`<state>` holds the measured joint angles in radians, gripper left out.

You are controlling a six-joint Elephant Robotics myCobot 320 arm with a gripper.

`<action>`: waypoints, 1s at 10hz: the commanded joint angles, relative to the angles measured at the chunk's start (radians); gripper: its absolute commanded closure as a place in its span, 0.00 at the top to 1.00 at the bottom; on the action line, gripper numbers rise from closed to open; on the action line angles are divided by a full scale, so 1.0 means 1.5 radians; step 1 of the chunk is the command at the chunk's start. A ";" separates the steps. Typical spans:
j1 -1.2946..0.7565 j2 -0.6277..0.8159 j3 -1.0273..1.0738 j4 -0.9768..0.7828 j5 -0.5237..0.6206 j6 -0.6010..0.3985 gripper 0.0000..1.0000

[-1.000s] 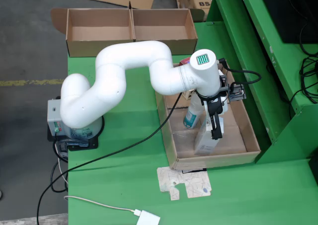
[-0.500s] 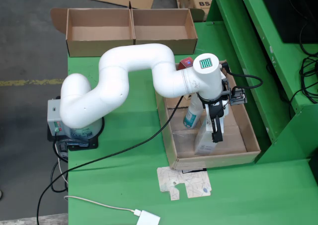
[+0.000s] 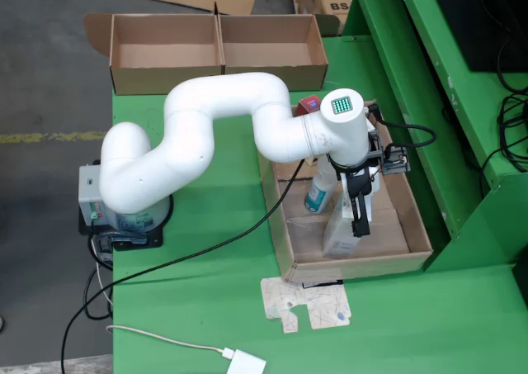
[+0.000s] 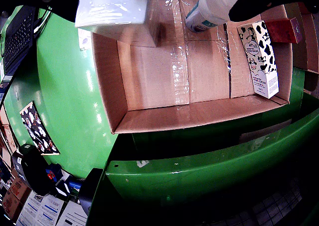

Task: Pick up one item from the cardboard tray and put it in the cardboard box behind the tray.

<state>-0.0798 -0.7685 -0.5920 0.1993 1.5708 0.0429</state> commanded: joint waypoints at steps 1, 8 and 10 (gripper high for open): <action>-0.004 0.016 0.022 0.007 0.002 -0.002 1.00; -0.004 0.016 0.022 0.007 0.002 -0.002 0.50; -0.004 0.016 0.022 0.007 0.002 -0.002 0.30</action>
<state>-0.0904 -0.7685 -0.5920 0.1993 1.5692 0.0429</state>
